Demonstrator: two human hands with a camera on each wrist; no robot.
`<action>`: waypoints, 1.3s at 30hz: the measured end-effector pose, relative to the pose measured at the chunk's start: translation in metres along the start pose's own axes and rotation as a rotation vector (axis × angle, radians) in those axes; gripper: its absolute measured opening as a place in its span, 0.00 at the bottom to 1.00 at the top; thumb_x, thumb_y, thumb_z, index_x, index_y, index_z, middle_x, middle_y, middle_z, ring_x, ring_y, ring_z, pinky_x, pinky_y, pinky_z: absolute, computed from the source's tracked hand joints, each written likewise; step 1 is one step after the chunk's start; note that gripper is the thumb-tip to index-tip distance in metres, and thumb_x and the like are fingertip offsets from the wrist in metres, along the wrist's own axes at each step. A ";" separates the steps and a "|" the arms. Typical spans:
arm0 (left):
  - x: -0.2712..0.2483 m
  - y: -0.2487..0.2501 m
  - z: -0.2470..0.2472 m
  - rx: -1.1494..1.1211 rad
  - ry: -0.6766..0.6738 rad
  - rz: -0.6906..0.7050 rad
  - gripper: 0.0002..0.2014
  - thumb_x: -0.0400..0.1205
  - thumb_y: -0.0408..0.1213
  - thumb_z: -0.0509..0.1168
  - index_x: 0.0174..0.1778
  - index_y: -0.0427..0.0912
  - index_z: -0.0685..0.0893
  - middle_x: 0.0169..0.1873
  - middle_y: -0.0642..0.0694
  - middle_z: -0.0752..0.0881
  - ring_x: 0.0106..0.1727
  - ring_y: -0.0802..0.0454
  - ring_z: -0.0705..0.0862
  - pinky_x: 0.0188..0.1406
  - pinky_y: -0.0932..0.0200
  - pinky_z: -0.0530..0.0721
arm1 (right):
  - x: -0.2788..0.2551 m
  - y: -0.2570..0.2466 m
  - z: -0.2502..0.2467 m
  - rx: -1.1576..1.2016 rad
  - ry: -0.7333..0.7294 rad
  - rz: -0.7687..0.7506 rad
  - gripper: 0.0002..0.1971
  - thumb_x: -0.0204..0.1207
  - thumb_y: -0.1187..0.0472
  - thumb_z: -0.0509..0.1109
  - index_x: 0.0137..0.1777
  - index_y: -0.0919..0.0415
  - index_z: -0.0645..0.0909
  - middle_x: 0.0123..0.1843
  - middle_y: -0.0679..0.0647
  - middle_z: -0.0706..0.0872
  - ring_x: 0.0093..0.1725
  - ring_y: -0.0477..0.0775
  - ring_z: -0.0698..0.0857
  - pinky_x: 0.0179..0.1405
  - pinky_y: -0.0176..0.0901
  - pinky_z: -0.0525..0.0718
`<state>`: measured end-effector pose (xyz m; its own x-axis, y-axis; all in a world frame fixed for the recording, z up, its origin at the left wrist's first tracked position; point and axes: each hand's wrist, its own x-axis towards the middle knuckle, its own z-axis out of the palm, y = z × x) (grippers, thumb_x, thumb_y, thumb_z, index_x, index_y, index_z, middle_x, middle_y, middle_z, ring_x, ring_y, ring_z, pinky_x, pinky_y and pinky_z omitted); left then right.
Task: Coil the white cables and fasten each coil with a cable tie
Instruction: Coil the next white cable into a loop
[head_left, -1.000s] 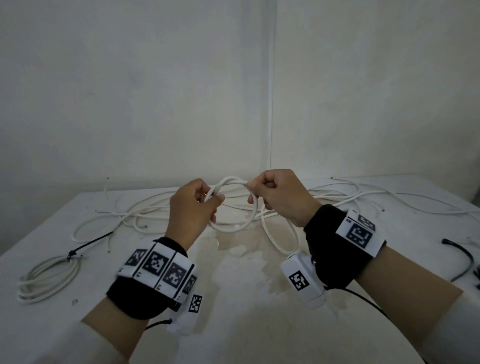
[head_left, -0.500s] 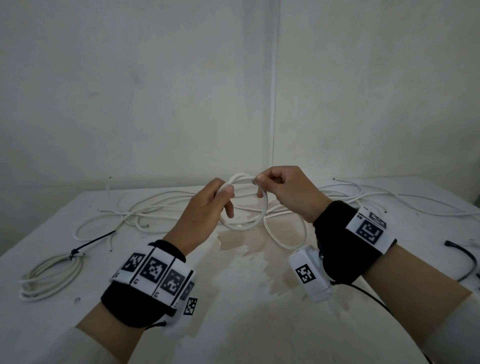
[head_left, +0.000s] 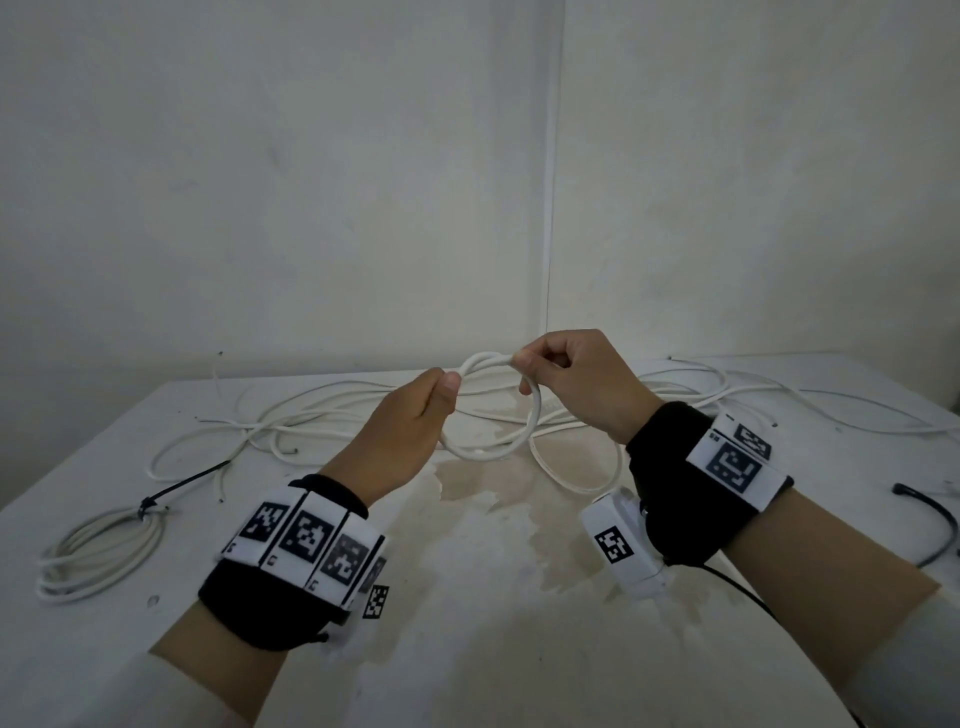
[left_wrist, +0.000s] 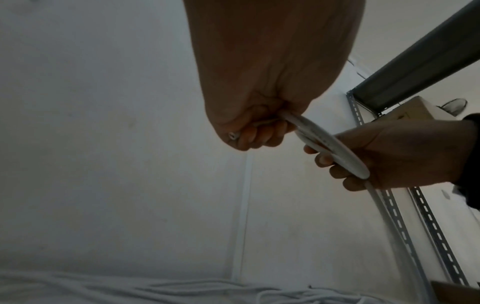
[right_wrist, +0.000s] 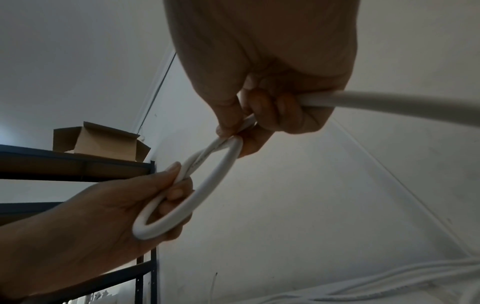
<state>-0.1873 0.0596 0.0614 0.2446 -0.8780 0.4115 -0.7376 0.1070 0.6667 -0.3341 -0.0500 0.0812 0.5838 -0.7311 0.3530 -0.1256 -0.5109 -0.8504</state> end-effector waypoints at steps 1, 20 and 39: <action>0.001 0.000 0.000 -0.002 0.016 0.002 0.17 0.87 0.44 0.48 0.31 0.47 0.67 0.28 0.52 0.69 0.29 0.58 0.67 0.29 0.69 0.66 | -0.001 0.000 0.001 0.006 -0.004 -0.004 0.13 0.78 0.60 0.67 0.31 0.53 0.82 0.28 0.45 0.86 0.38 0.47 0.80 0.46 0.35 0.77; 0.004 0.013 0.011 -0.693 -0.035 -0.331 0.18 0.88 0.41 0.48 0.33 0.41 0.72 0.15 0.56 0.67 0.18 0.60 0.69 0.33 0.62 0.70 | -0.010 0.013 -0.003 0.015 -0.008 0.018 0.09 0.80 0.59 0.65 0.42 0.58 0.85 0.31 0.45 0.84 0.33 0.32 0.79 0.38 0.19 0.73; 0.010 0.016 0.000 -0.803 0.060 -0.292 0.18 0.87 0.40 0.50 0.30 0.43 0.67 0.14 0.57 0.63 0.15 0.62 0.60 0.16 0.69 0.65 | -0.014 0.006 0.000 0.069 -0.022 0.081 0.16 0.82 0.57 0.62 0.46 0.69 0.84 0.36 0.51 0.85 0.18 0.34 0.74 0.22 0.23 0.70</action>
<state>-0.1961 0.0529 0.0760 0.4048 -0.8981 0.1718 0.0241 0.1983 0.9799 -0.3428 -0.0426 0.0706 0.5914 -0.7582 0.2743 -0.1179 -0.4178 -0.9008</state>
